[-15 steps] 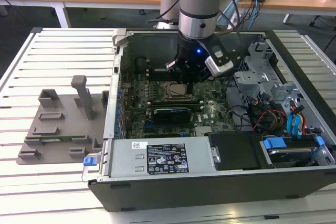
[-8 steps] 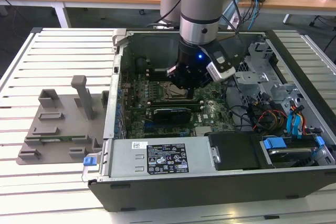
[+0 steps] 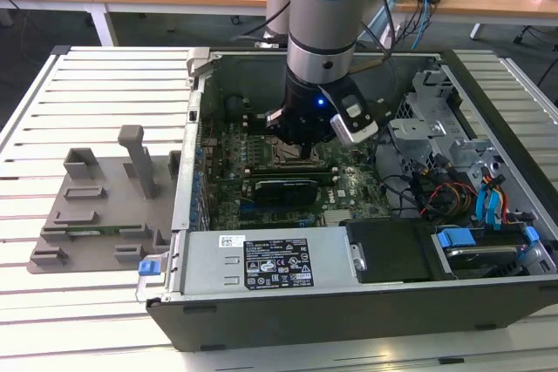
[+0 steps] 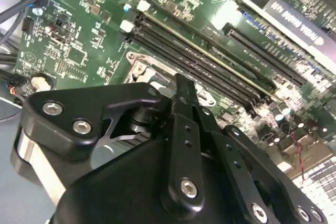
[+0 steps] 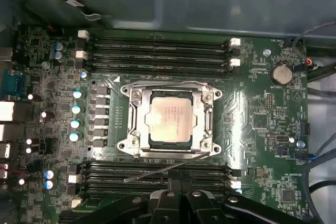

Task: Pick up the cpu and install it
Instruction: 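Install the second cpu locking lever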

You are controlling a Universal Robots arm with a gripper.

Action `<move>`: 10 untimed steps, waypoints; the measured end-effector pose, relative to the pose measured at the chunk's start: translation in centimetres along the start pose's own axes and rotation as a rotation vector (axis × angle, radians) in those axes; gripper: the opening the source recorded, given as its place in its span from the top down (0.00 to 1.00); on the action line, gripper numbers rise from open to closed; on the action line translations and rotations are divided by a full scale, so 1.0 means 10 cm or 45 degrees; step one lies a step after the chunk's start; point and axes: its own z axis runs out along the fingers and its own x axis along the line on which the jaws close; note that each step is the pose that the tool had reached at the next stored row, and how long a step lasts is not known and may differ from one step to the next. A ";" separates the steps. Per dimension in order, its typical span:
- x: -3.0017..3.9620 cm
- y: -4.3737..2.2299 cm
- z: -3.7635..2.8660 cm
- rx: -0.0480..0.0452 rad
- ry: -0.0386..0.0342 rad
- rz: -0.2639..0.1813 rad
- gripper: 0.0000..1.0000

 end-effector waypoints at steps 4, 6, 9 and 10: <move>0.063 -0.006 0.073 -0.011 -0.0004 0.000 0.89; 0.147 -0.008 0.112 -0.014 -0.0005 0.000 0.89; 0.219 -0.009 0.150 -0.022 -0.0008 0.001 0.89; 0.247 -0.011 0.170 -0.025 -0.0009 0.001 0.89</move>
